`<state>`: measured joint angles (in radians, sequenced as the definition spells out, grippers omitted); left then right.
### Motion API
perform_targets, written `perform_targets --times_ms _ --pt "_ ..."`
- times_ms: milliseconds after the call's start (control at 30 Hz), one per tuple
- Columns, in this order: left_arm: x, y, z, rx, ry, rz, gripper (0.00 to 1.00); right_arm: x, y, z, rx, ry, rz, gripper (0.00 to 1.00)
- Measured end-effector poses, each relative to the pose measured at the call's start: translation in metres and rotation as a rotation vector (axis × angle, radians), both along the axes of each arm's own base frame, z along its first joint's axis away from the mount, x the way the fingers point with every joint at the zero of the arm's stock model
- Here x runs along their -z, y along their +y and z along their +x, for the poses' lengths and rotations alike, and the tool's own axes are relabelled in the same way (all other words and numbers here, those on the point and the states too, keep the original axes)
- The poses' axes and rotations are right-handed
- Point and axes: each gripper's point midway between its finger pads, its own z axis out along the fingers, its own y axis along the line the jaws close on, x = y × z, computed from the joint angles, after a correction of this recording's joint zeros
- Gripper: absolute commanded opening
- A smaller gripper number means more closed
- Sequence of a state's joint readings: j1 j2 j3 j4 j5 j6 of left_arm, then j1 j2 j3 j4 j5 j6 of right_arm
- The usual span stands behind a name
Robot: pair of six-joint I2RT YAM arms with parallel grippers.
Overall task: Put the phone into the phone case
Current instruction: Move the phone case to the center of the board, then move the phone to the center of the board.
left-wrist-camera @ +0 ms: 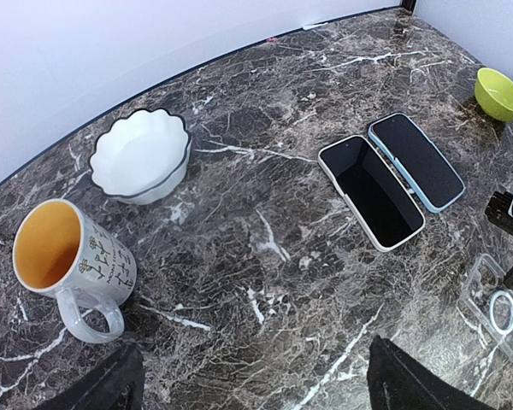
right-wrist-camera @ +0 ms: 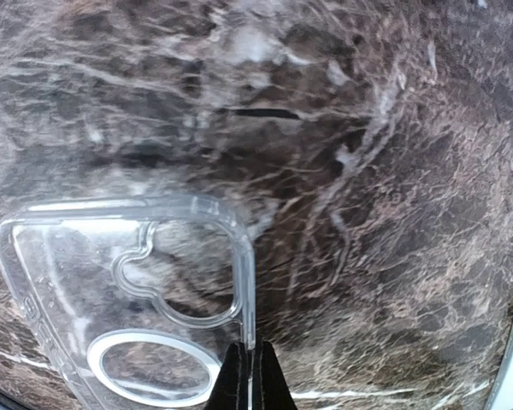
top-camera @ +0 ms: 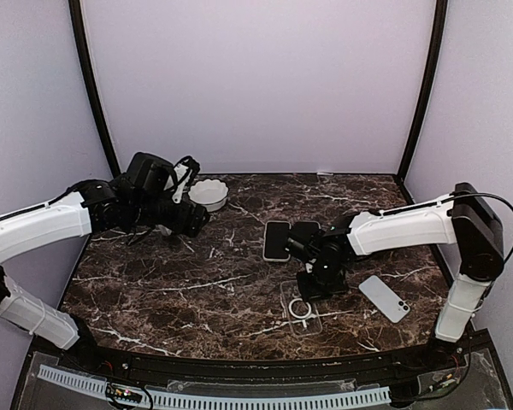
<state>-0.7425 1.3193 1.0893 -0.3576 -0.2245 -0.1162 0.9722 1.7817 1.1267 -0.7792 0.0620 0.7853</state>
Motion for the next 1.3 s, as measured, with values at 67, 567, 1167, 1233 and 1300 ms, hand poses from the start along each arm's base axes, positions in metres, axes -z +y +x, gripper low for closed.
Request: perform_targets --times_ms 67,567,1167,1233,1300 --pt "-0.001 0.0 0.0 0.0 -0.004 -0.003 0.92 -0.006 0.007 0.0 0.012 -0.027 0.002 0.0" --pt "-0.006 0.002 -0.002 0.003 -0.019 -0.013 0.92 -0.006 0.026 0.005 0.063 -0.042 0.013 0.54" --pt "-0.006 0.002 -0.002 0.006 -0.02 -0.011 0.92 -0.032 -0.161 0.06 0.602 -0.201 0.007 0.93" --pt "-0.006 0.002 -0.002 0.006 -0.02 -0.011 0.92 -0.03 -0.173 0.066 0.633 -0.207 -0.001 0.87" --pt "-0.006 0.002 -0.002 0.006 -0.02 -0.011 0.92 -0.025 -0.179 0.07 0.645 -0.202 -0.003 0.84"
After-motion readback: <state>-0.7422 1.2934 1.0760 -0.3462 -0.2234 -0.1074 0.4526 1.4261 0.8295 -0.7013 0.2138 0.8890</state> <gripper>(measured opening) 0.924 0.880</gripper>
